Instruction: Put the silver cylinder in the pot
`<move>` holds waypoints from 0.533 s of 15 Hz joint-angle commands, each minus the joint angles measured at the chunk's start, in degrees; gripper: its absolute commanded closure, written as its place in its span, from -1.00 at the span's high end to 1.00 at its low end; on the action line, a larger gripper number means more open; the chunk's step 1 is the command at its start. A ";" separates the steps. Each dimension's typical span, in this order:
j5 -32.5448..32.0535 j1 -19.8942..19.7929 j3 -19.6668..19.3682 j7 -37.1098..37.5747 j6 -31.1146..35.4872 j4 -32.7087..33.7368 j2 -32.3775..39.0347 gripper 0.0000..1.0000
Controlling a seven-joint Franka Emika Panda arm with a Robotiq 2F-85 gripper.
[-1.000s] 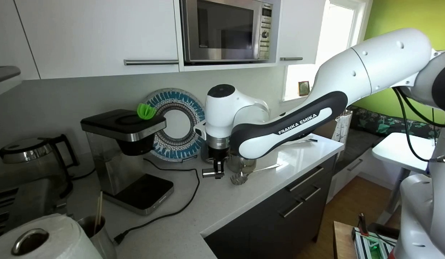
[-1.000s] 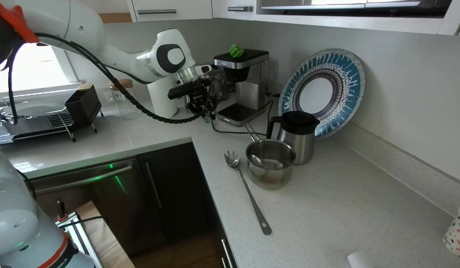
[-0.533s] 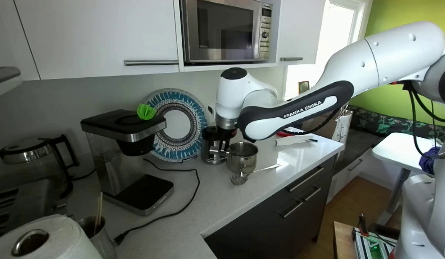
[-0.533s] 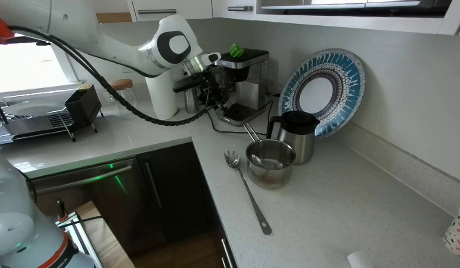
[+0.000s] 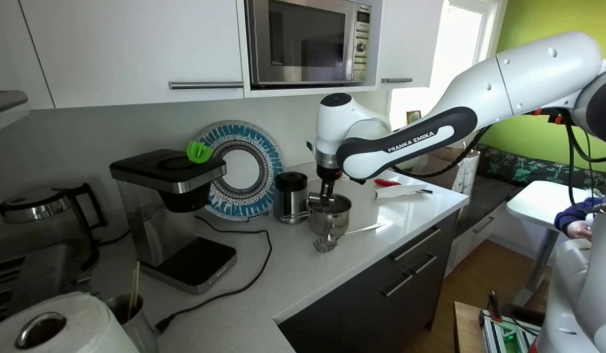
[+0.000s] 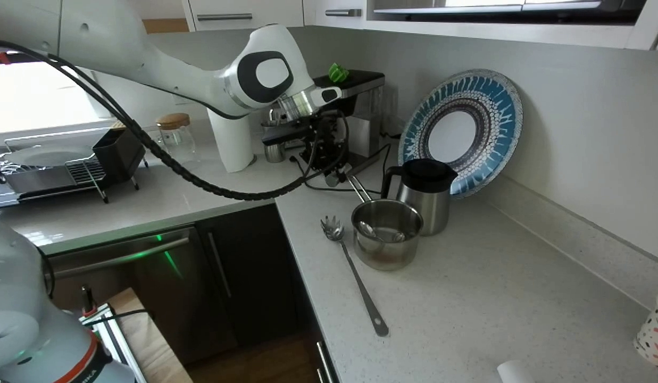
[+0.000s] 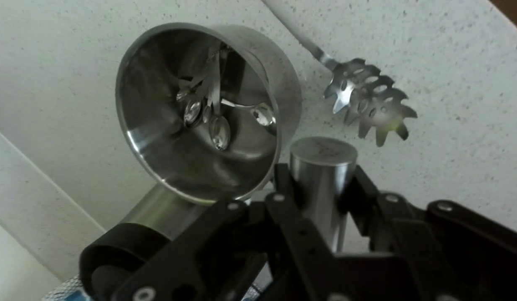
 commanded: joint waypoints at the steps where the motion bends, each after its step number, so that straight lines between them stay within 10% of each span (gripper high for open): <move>1: 5.11 -1.07 -1.70 -15.52 3.09 -4.70 -2.08 -0.77; 8: 7.07 -3.72 -5.11 -29.40 3.04 -3.32 -0.92 -0.77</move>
